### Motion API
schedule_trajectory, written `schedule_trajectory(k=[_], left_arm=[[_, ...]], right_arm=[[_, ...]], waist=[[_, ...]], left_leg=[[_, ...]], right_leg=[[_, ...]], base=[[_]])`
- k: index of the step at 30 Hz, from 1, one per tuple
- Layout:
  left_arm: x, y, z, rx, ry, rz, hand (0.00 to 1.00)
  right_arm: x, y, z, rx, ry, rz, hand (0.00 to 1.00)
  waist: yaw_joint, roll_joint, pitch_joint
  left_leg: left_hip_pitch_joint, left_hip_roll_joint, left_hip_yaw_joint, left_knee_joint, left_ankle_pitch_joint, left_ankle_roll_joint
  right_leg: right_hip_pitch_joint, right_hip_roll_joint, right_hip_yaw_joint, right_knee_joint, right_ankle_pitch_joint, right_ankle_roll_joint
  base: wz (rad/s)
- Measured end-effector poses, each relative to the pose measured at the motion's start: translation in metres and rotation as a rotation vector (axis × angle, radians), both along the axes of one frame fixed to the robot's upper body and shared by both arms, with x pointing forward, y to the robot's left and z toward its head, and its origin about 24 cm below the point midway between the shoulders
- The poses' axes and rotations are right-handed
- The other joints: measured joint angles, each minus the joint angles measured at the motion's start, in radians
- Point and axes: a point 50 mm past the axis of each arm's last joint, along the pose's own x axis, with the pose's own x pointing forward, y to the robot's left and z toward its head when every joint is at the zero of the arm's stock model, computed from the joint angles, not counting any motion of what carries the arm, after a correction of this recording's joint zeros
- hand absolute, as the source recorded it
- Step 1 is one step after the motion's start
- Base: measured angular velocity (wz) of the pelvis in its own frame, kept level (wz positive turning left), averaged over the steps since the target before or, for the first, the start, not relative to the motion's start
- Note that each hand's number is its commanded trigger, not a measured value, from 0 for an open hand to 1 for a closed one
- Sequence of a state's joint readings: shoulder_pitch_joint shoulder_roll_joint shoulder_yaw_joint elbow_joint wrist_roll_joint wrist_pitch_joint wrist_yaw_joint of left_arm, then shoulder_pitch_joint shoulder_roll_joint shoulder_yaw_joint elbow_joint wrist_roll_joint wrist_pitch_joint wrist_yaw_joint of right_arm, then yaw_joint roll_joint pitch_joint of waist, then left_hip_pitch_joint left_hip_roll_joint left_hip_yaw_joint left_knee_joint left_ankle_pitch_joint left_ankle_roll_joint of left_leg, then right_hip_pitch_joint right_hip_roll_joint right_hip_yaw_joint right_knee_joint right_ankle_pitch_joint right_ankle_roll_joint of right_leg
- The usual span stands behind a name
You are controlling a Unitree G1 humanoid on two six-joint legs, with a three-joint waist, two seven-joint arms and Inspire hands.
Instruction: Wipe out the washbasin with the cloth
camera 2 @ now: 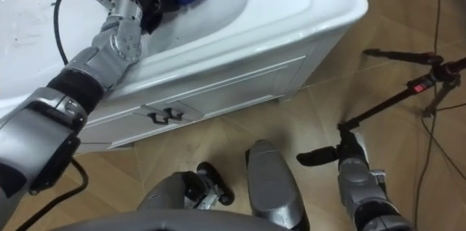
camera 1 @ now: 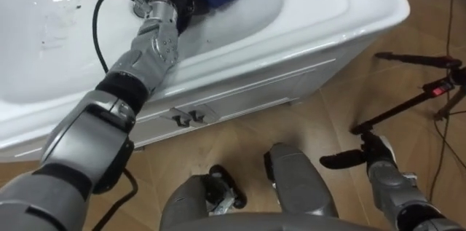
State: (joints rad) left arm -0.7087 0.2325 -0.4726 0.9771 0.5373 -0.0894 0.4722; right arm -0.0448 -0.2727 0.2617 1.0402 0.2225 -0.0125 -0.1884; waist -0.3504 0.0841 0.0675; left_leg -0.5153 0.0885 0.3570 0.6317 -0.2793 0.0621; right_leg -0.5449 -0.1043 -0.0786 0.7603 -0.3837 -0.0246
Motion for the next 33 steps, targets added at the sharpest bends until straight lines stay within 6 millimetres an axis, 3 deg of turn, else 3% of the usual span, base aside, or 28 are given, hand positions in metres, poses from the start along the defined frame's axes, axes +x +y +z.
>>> schedule_trajectory(k=[4, 7, 10, 16, 19, 26, 28, 33], left_arm=[[0.002, 0.023, 0.006, 0.076, -0.02, 0.035, 1.0], [0.002, 0.048, 0.006, 0.153, -0.004, 0.078, 1.0], [0.0, 0.078, 0.007, 0.273, 0.029, 0.134, 1.0], [-0.005, 0.117, 0.009, 0.386, 0.105, 0.272, 1.0], [-0.006, 0.122, 0.009, 0.394, 0.116, 0.292, 1.0], [-0.007, 0.124, 0.008, 0.398, 0.135, 0.309, 1.0], [-0.007, 0.125, 0.009, 0.386, 0.134, 0.319, 1.0], [-0.008, 0.13, 0.008, 0.376, 0.158, 0.336, 1.0]], right_arm=[[-0.002, -0.008, 0.002, -0.028, 0.024, 0.036, 0.0], [-0.004, -0.011, 0.002, -0.039, 0.042, 0.052, 0.0], [-0.002, -0.01, 0.004, -0.05, 0.041, 0.09, 0.0], [0.002, -0.007, 0.004, -0.041, 0.044, 0.097, 0.0], [0.003, -0.008, 0.006, -0.048, 0.034, 0.091, 0.0], [-0.001, -0.008, 0.005, -0.059, 0.04, 0.046, 0.0], [-0.005, -0.009, 0.003, -0.061, 0.053, 0.041, 0.0], [-0.009, -0.008, 0.001, -0.066, 0.076, 0.048, 0.0]], waist=[[0.016, 0.024, -0.0002], [0.008, 0.022, 0.0053], [0.015, 0.024, 0.0041], [0.025, 0.021, 0.0053], [0.028, 0.016, 0.0086], [0.046, 0.015, 0.0005], [0.053, 0.008, -0.0059], [0.056, 0.004, -0.0069]], left_leg=[[-0.037, 0.024, 0.018, 0.028, -0.003, -0.005], [-0.043, 0.026, 0.026, 0.032, -0.001, -0.008], [-0.06, 0.05, 0.037, 0.058, -0.005, -0.015], [-0.091, 0.077, 0.036, 0.085, -0.004, -0.027], [-0.094, 0.084, 0.035, 0.104, -0.006, -0.028], [-0.104, 0.107, 0.026, 0.133, -0.015, -0.037], [-0.112, 0.108, 0.025, 0.144, -0.017, -0.041], [-0.107, 0.11, 0.025, 0.148, -0.015, -0.044]], right_leg=[[-0.038, 0.019, 0.016, 0.012, 0.012, -0.013], [-0.056, 0.018, 0.023, 0.032, 0.01, -0.018], [-0.077, 0.036, 0.031, 0.045, 0.013, -0.03], [-0.105, 0.056, 0.029, 0.06, 0.018, -0.049], [-0.105, 0.056, 0.025, 0.077, 0.012, -0.055], [-0.106, 0.075, 0.018, 0.083, 0.011, -0.064], [-0.118, 0.076, 0.02, 0.093, 0.009, -0.067], [-0.117, 0.08, 0.029, 0.097, 0.009, -0.07]], base=[[-0.18], [-0.08], [-0.15], [-0.06], [0.03], [-0.04], [0.0], [-0.03]])
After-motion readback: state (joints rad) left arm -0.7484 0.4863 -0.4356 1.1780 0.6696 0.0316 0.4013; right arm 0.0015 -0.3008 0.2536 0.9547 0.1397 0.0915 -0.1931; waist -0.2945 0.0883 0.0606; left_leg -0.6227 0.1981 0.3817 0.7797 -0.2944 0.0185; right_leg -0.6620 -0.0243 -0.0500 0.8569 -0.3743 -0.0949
